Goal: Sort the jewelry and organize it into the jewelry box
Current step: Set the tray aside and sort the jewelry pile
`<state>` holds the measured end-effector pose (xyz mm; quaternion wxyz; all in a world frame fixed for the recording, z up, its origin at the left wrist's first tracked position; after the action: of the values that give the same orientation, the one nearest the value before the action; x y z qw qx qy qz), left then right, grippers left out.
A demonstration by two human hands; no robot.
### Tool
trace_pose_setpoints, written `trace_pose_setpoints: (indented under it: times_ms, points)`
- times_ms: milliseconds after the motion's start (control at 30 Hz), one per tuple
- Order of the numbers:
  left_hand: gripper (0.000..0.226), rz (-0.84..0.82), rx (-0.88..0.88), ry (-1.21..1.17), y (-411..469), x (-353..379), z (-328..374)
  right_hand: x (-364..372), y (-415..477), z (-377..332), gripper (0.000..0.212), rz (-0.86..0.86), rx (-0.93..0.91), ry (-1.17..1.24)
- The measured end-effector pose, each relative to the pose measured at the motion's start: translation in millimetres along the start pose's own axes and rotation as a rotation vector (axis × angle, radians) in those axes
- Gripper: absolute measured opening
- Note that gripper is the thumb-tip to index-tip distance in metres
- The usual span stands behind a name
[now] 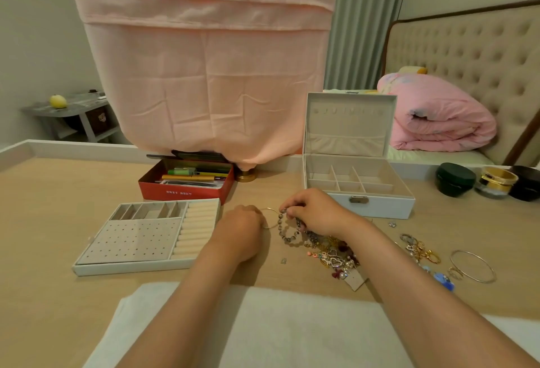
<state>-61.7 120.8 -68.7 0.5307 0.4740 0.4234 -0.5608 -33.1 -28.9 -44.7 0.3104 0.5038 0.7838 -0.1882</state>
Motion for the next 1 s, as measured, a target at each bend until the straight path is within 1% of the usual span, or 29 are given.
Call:
trace_pose_setpoints:
  times_ms: [100, 200, 267, 333, 400, 467, 600, 633, 700, 733, 800, 867, 1000]
  points:
    - [0.034, 0.023, -0.033, -0.035, 4.5, -2.8, -5.0, 14.1, 5.2, -6.2, 0.022, -0.033, -0.034, 0.016]
    - [0.032, 0.092, -0.074, -0.151, 6.5, -7.9, -8.5, 27.9, 12.0, -10.3, 0.022, -0.05, -0.054, 0.016]
    - [0.034, 0.144, -0.074, -0.228, 5.3, -12.1, -10.8, 33.2, 15.0, -10.7, 0.02, -0.043, -0.059, -0.045]
    - [0.031, 0.167, -0.036, -0.275, 2.9, -15.8, -8.6, 36.0, 14.5, -12.0, 0.018, -0.036, -0.074, -0.139]
    - [0.027, 0.136, -0.011, -0.298, 0.4, -15.7, -4.2, 36.4, 13.1, -15.4, 0.016, -0.039, -0.1, -0.227]
    - [0.03, 0.083, -0.012, -0.298, -1.3, -11.6, -1.9, 33.1, 11.7, -17.9, 0.02, -0.049, -0.107, -0.257]
    - [0.048, -0.021, 0.002, -0.326, -3.9, -3.7, 1.5, 17.6, 2.2, -17.1, 0.03, -0.068, -0.112, -0.144]
    - [0.052, -0.029, 0.008, -0.309, -5.7, -3.9, 2.0, 10.6, -1.6, -16.6, 0.03, -0.056, -0.112, -0.136]
    - [0.057, -0.024, 0.023, -0.251, -9.7, -4.9, 10.8, -11.1, -17.8, -10.1, 0.021, -0.04, -0.099, -0.163]
    - [0.057, -0.003, 0.02, -0.236, -11.1, -7.7, 12.4, -20.2, -25.0, -8.5, 0.017, -0.06, -0.096, -0.197]
    - [0.05, 0.054, 0.027, -0.268, -14.4, -15.4, 17.0, -34.0, -37.7, -3.9, 0.012, -0.134, -0.082, -0.258]
    - [0.037, 0.087, 0.084, -0.301, -19.3, -20.7, 35.6, -46.1, -54.8, 5.7, 0.011, -0.198, -0.05, -0.286]
    - [0.014, -0.006, 0.245, -0.296, -31.9, -16.3, 87.1, -56.5, -83.9, 24.0, 0.013, -0.293, 0.015, -0.322]
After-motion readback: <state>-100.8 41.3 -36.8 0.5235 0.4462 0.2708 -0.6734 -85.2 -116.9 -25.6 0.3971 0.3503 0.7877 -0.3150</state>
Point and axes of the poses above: each hand's wrist, its own y-axis towards the middle knuckle, its own x-axis out of the palm, z = x × y, the point moved 7 cm from there along y, towards the middle knuckle, and after that the axes turned 5 degrees about -x, right-handed, at the moved point
